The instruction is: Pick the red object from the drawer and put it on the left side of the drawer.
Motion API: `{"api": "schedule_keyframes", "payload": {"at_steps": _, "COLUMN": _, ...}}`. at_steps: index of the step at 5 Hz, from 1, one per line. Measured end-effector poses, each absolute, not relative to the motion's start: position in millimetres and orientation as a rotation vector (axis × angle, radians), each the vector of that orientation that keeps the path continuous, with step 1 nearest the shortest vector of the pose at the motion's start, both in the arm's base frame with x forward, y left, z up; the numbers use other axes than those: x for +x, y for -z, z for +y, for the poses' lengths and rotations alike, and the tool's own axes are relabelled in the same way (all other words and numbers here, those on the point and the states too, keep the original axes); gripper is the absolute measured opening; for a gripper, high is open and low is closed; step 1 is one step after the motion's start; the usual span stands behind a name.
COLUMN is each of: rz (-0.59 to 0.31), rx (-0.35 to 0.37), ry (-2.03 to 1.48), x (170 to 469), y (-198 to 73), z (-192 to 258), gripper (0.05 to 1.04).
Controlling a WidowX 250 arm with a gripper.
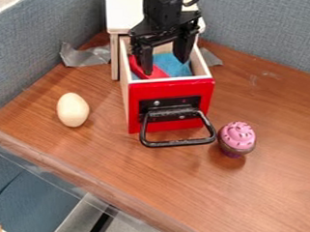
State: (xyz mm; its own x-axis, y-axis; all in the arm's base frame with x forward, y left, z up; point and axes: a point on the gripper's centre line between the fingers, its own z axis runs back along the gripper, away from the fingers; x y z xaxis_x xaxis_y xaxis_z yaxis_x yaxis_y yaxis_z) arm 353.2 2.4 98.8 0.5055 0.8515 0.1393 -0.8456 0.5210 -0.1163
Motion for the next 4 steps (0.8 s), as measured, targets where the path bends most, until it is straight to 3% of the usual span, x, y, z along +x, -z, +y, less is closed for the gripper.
{"api": "schedule_keyframes", "payload": {"at_steps": 2, "rz": -0.228, "rx": -0.043, "ry": -1.023, "x": 358.3, "y": -98.3, "z": 4.7, "gripper": 1.001}}
{"api": "schedule_keyframes", "payload": {"at_steps": 4, "rz": -0.215, "rx": -0.005, "ry": -1.046, "x": 359.3, "y": -83.3, "z": 13.0, "gripper": 1.001}}
